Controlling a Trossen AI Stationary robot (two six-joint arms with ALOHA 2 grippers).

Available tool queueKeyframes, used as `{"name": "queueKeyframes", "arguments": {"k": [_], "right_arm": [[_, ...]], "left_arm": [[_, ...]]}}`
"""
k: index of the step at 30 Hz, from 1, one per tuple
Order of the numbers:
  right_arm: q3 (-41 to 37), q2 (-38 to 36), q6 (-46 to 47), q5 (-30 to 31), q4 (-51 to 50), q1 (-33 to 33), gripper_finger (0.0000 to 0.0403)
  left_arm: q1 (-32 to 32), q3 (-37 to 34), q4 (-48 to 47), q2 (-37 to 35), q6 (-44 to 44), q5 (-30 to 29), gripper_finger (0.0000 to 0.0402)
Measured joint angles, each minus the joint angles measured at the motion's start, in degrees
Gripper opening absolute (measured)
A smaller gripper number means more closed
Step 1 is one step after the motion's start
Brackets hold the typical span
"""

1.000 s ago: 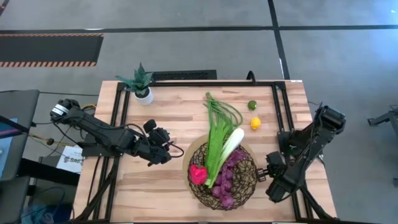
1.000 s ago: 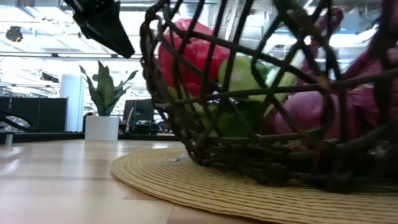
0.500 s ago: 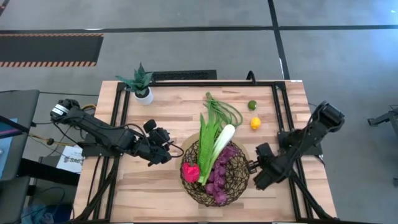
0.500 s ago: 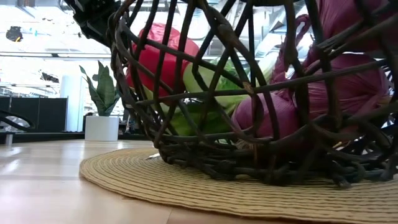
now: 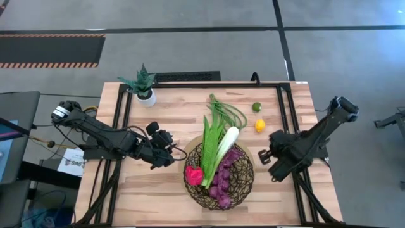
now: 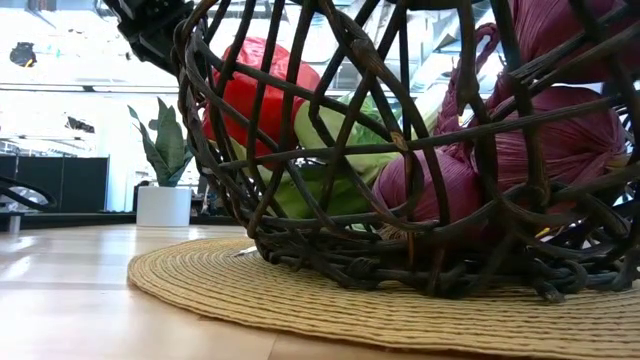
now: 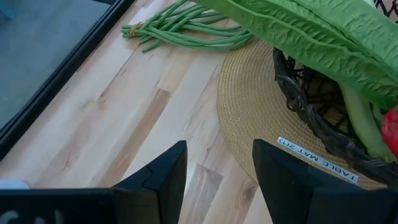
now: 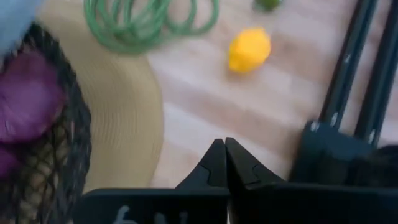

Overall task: Build produce basket
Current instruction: Put the yellow lemon into the black basket

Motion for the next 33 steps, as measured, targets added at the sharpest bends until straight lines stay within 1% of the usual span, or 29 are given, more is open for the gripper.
{"name": "queueKeyframes", "arguments": {"k": [2,6,9,11,14,19,23,27,33], "right_arm": [[-0.6,-1.6,-0.8,2.4,0.3,-0.7,0.0003],[-1.2,-4.7,-2.7,11.9,0.0,-2.6,0.0001],[-1.2,-6.7,-8.9,17.4,0.3,-5.1,0.0008],[-1.2,-7.9,-12.5,19.4,0.1,-7.4,0.0016],[-1.2,-10.4,-16.8,20.8,0.2,-12.1,0.0033],[-1.2,-15.6,-24.1,21.2,0.3,-21.3,0.0069],[-1.2,-19.0,-29.0,19.7,1.0,-27.6,0.0102],[-1.2,-20.3,-33.4,16.3,2.0,-32.9,0.0141],[-1.2,-19.5,-39.3,9.8,2.5,-39.8,0.0196]], "left_arm": [[0.0,0.0,0.0,0.0,0.3,0.0,0.0171],[0.0,0.0,0.0,0.0,0.5,-0.1,0.0171],[0.0,0.0,0.0,0.0,0.5,-0.2,0.0171],[0.0,0.0,0.0,0.0,0.5,-0.2,0.0171],[0.0,0.0,0.0,0.0,0.5,-0.2,0.0171],[0.0,0.0,0.0,0.0,0.0,-0.2,0.0171],[0.0,0.0,0.0,0.0,-0.9,-0.2,0.0171],[0.0,0.0,0.0,0.0,-1.0,-0.2,0.0171],[0.0,0.0,0.0,0.0,-1.3,-0.2,0.0171]]}}
